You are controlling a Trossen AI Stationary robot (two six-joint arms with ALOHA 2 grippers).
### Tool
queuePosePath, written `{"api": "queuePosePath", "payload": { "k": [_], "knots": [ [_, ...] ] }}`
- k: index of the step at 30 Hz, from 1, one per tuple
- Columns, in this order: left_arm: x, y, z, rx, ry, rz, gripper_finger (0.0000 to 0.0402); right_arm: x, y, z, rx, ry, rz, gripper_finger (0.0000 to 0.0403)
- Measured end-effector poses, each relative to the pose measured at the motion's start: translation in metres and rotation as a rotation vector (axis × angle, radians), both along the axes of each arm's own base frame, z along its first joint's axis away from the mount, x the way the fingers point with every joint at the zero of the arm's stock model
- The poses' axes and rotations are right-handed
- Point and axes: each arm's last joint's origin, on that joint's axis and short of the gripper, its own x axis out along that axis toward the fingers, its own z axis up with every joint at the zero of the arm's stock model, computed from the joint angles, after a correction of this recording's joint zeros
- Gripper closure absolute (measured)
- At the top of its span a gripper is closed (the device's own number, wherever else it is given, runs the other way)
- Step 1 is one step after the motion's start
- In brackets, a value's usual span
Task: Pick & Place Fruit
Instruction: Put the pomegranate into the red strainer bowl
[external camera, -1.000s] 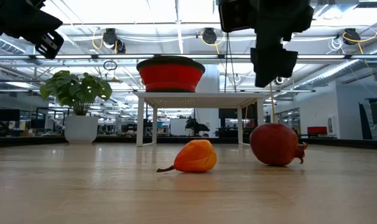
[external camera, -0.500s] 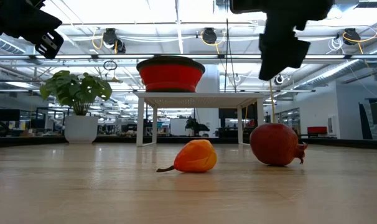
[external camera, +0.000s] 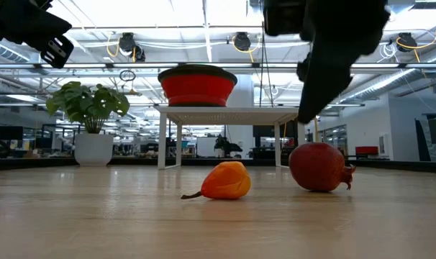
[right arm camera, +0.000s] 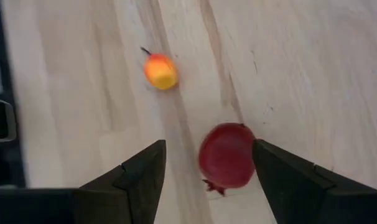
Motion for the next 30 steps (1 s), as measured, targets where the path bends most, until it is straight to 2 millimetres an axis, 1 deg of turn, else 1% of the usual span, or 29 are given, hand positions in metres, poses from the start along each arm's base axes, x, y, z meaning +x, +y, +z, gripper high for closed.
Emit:
{"api": "queuePosePath", "payload": {
  "k": [3,6,11,18,22,30],
  "knots": [
    [0.0,0.0,0.0,-0.01,0.002,0.001,0.04,0.003,0.001,-0.012,-0.027,0.027,0.027,0.0168],
    [0.0,0.0,0.0,-0.012,0.002,0.002,0.0393,0.006,0.001,-0.02,-0.067,0.041,0.025,0.0168],
    [0.0,0.0,0.0,-0.018,0.004,0.003,0.0386,0.006,0.0,-0.021,-0.089,0.029,0.023,0.0167],
    [0.0,0.0,0.0,-0.018,0.004,0.003,0.04,0.006,0.001,-0.021,-0.102,0.03,0.059,0.0167],
    [0.0,0.0,0.0,-0.018,0.005,0.003,0.0391,0.006,0.001,-0.021,-0.113,0.028,0.081,0.0167],
    [0.0,0.0,0.0,-0.017,0.009,0.003,0.0383,0.01,0.006,-0.042,-0.115,0.085,0.104,0.0167]
  ]
}}
